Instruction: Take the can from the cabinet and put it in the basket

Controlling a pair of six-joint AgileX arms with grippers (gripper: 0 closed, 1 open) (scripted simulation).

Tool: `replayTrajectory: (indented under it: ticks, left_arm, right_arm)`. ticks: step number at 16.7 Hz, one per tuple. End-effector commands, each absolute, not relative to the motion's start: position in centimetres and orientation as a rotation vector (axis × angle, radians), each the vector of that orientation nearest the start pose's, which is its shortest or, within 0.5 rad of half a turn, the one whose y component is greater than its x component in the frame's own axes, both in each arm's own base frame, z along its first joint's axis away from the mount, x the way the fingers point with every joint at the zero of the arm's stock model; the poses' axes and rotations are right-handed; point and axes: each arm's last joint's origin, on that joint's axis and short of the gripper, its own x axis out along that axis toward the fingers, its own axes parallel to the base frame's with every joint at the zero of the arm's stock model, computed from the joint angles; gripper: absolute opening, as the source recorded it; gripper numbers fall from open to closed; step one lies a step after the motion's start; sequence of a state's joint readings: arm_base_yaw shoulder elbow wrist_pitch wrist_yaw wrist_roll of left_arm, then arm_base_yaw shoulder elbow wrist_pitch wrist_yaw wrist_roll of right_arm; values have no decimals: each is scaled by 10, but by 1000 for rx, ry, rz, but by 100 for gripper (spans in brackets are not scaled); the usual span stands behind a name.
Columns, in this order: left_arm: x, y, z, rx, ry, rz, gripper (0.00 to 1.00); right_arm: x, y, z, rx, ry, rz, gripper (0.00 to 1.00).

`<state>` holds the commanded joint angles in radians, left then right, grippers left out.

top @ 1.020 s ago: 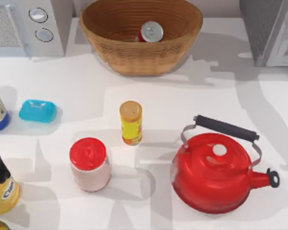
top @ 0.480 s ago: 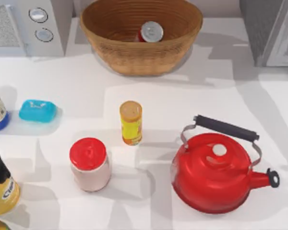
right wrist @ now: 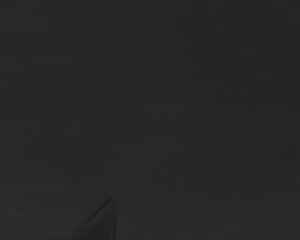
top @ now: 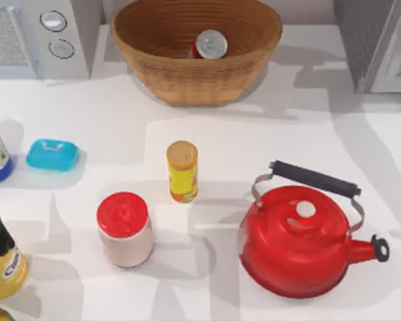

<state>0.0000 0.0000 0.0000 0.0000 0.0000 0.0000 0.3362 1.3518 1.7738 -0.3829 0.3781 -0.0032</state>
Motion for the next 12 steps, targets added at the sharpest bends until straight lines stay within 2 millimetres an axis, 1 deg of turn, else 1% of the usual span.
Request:
replayTrajectory:
  ticks: [3,6,9,12]
  left_arm:
    - [106,-1,160,0,0,0,100]
    - [106,-1,160,0,0,0,100]
    - [106,-1,160,0,0,0,100]
    - [106,-1,160,0,0,0,100]
  right_arm:
    - [230,68,501,-4,-42,-24,100]
    - [204,51,468,-9,-24,-20,100]
    - [174,34,418,-14,2,-18,100]
    - [146,20,357,-15,25,-15,100]
